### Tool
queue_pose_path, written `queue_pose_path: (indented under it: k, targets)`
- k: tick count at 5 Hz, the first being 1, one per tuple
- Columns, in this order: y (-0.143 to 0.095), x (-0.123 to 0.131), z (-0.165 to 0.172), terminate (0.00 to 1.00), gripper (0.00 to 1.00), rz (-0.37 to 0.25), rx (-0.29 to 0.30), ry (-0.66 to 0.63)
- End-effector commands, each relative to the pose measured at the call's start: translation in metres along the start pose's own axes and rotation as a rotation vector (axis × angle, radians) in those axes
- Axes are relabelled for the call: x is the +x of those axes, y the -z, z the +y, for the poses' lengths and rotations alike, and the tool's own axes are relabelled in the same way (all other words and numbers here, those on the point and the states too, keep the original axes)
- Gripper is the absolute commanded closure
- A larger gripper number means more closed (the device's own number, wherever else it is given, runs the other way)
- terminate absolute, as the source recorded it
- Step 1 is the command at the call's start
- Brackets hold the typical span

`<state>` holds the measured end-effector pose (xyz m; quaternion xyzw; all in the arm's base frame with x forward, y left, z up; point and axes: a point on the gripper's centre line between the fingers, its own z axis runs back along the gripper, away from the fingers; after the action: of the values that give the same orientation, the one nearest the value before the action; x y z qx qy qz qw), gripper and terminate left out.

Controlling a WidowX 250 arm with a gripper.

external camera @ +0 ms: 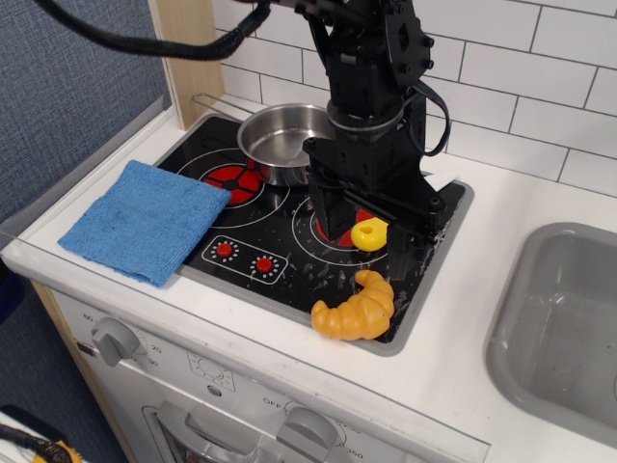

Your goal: Place the yellow knife on the blue cloth.

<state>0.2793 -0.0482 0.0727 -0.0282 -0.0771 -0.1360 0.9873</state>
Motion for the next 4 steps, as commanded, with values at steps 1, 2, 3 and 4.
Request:
queue_pose_path:
  k: [1,2,3,4]
  targets:
    - [0.0,0.0,0.0,0.0,0.0,0.0,0.0,0.0]
    - [0.006,0.021,0.007,0.0,0.0,-0.005,0.002,-0.021]
    - [0.012,0.038,0.011,0.0,0.0,-0.002,0.003,-0.05]
    - [0.022,0.052,0.016,0.0,0.0,-0.002,0.007,-0.092]
